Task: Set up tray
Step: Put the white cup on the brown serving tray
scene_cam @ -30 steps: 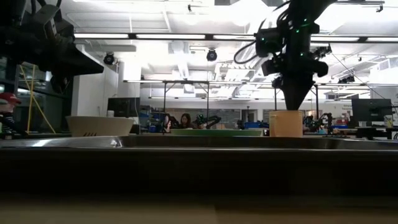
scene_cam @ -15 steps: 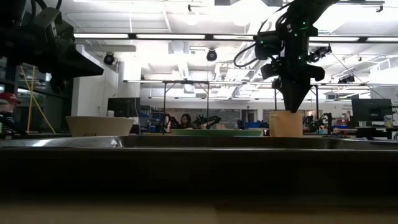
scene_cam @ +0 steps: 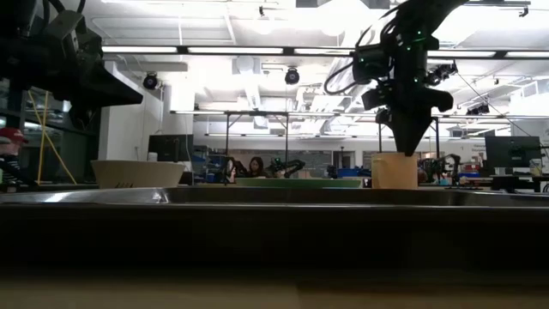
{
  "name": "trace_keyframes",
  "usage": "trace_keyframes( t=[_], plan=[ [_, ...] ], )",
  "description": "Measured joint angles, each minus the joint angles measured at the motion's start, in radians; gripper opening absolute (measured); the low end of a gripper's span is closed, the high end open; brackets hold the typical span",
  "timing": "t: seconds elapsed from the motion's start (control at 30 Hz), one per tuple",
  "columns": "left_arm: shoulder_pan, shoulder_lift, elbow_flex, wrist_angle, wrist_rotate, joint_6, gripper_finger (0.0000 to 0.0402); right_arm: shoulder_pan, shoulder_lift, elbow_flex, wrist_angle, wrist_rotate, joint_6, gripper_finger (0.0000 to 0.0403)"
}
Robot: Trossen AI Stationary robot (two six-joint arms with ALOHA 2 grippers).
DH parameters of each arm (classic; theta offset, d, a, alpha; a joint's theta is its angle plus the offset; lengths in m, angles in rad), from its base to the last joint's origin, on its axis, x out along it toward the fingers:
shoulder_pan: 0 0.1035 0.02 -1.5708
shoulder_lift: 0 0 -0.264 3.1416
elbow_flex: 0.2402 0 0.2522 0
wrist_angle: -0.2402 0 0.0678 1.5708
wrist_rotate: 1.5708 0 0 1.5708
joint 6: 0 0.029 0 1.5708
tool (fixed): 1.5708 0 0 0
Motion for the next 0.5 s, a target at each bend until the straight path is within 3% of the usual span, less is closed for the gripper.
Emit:
trace_keyframes(
  t=[0.5],
  plan=[
    [0.0,0.0,0.0,0.001,0.0,-0.001,0.0031,0.0,0.072,0.0,0.032,0.065,-0.023,0.0088]
  ],
)
